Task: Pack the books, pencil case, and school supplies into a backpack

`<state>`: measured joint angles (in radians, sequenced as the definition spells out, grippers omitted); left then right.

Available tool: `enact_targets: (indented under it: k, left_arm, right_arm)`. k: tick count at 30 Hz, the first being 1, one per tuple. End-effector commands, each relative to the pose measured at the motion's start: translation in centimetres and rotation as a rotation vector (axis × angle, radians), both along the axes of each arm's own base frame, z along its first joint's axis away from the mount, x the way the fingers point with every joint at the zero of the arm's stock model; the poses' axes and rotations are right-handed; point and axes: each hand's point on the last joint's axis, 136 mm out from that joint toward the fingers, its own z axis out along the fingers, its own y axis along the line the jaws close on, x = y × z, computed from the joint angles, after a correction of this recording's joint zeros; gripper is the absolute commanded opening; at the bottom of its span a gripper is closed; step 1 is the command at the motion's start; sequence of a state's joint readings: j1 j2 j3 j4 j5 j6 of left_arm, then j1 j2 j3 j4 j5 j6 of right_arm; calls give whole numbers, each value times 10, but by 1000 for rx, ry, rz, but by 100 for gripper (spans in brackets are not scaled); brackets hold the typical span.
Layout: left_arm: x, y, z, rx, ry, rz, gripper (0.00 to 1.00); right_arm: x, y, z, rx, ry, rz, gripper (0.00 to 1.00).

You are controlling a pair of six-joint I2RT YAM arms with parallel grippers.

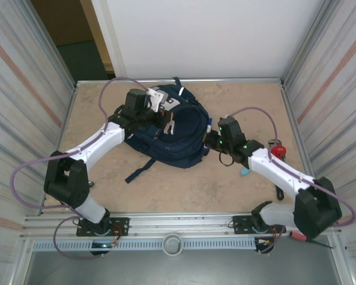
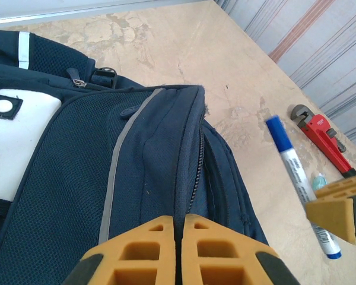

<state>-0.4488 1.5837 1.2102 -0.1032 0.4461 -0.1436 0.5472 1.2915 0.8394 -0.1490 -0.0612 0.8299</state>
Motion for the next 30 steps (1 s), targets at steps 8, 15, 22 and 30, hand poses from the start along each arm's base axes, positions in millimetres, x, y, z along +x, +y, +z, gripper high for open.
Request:
enact_targets:
  k: [8,15,22,30]
  left_arm:
    - [3,-5,51,-74,-114,-24,0]
    - [3,-6,49,-76,-109,-23,0]
    - [6,-7,46,-71,-105,-27,0]
    - [6,-6,39,-49,-104,-27,0]
  right_arm:
    - [88,73,4,271,73,3,11]
    - [124,101,-13,258,84,31,35]
    - [87,60,6,134,34,63,47]
    - [-5,-101,-32,-296,153,-197,61]
